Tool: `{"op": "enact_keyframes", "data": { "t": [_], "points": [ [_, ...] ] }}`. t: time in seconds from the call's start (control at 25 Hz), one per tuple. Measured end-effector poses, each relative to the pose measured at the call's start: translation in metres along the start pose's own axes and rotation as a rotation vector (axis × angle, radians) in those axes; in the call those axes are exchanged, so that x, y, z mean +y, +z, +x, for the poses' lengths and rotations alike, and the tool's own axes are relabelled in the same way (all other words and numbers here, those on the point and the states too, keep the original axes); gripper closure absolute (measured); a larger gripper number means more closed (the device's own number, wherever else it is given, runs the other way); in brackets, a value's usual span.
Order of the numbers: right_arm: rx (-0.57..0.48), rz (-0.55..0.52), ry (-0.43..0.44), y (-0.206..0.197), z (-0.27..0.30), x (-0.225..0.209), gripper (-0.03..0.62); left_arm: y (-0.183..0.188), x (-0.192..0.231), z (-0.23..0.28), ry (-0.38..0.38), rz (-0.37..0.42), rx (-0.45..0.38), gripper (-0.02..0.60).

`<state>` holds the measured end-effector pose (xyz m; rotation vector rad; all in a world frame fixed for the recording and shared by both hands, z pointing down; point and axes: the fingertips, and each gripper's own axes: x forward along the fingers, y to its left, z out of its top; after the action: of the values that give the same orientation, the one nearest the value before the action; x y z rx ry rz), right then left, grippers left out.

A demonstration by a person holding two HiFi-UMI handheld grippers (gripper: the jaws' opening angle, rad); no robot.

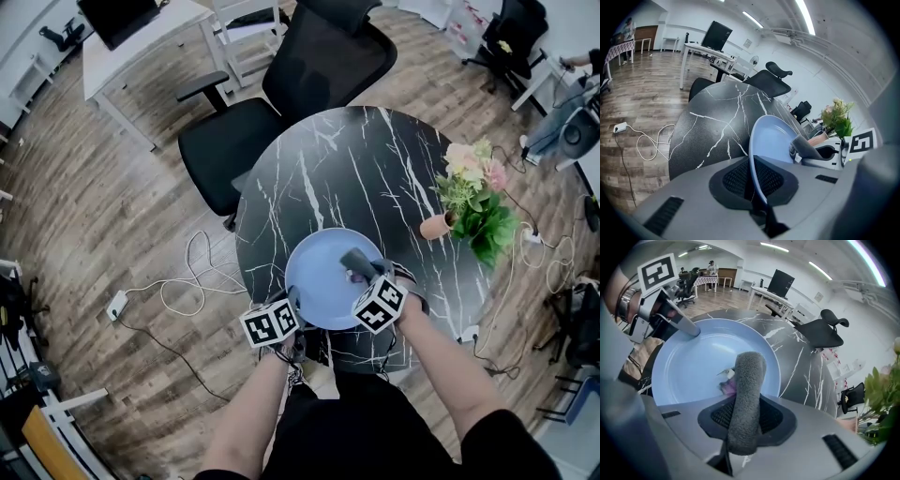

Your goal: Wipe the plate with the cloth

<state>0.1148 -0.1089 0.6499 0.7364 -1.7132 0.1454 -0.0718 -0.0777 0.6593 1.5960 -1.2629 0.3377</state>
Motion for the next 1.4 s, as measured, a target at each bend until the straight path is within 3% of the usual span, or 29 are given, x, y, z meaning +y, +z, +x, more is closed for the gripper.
{"op": "enact_keyframes", "data": {
  "t": [0.16, 0.28, 0.48, 0.6, 0.88, 1.08, 1.4],
  "points": [
    [-0.026, 0.090, -0.048, 0.007, 0.003, -0.014, 0.479, 0.000, 0.001, -0.001, 0.010, 0.019, 0.004, 0.543],
    [-0.089, 0.229, -0.075, 0.014, 0.000, -0.029, 0.479, 0.001, -0.001, -0.001, -0.001, 0.053, 0.010, 0.533],
    [-0.313, 0.502, -0.059, 0.028, -0.022, -0.051, 0.479, 0.001, -0.005, -0.006, -0.026, 0.148, 0.009, 0.496],
    [-0.441, 0.587, -0.050, 0.034, -0.042, -0.061, 0.479, 0.004, -0.009, -0.014, -0.038, 0.203, -0.015, 0.464],
    [-0.634, 0.568, -0.096, 0.057, -0.101, -0.060, 0.479, 0.026, -0.016, -0.049, -0.027, 0.336, -0.122, 0.460],
    [-0.702, 0.557, -0.116, 0.074, -0.141, -0.045, 0.479, 0.046, -0.030, -0.097, -0.075, 0.408, -0.248, 0.547],
    [-0.783, 0.541, -0.138, 0.092, -0.203, 0.003, 0.479, 0.062, -0.050, -0.189, -0.161, 0.516, -0.429, 0.563]
  ]
}}
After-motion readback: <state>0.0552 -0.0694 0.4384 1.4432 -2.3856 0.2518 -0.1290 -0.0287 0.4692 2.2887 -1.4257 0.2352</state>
